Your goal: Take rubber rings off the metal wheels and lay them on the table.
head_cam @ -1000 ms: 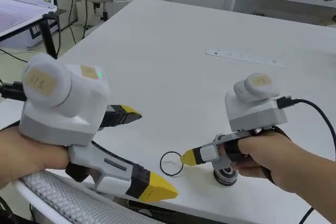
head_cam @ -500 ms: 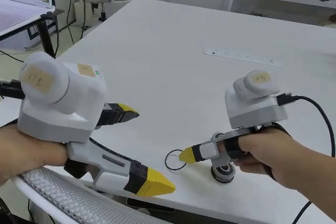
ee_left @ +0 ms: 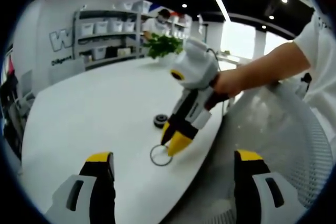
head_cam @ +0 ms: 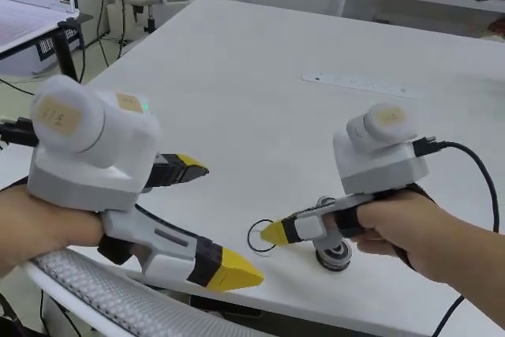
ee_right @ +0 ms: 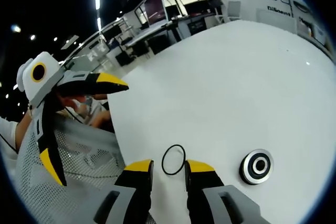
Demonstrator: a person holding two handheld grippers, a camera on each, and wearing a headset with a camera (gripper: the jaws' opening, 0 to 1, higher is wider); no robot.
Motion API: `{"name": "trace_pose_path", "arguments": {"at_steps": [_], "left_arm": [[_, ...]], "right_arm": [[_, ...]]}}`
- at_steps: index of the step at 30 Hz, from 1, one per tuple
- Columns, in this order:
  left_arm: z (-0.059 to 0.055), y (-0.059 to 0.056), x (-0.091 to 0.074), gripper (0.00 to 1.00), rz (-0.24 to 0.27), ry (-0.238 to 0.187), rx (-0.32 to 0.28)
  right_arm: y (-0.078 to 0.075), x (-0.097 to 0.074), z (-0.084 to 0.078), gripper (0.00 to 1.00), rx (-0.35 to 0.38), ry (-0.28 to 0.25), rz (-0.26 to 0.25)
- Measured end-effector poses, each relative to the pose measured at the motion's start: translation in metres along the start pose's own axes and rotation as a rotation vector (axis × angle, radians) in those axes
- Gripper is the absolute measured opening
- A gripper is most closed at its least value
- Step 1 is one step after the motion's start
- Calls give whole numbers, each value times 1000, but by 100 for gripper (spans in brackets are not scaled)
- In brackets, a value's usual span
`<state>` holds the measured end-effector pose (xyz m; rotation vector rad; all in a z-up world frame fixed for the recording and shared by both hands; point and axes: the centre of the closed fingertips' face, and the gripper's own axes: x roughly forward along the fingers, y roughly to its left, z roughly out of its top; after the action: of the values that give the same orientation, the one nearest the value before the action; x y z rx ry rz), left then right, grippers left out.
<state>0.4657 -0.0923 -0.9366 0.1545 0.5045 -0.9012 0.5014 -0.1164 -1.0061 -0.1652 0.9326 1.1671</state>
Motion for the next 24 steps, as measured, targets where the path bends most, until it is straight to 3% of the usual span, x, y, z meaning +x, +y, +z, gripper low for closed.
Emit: {"name": "trace_pose_path", "arguments": {"at_steps": [13,24], "left_arm": [[1,1,0,96,3,-8,-3],[1,2,-1,96,9,-10,-8]], "right_arm": [[-1,8,0,29,-133,29,-16],[0,16,-13,32,-312,117,-43]]}}
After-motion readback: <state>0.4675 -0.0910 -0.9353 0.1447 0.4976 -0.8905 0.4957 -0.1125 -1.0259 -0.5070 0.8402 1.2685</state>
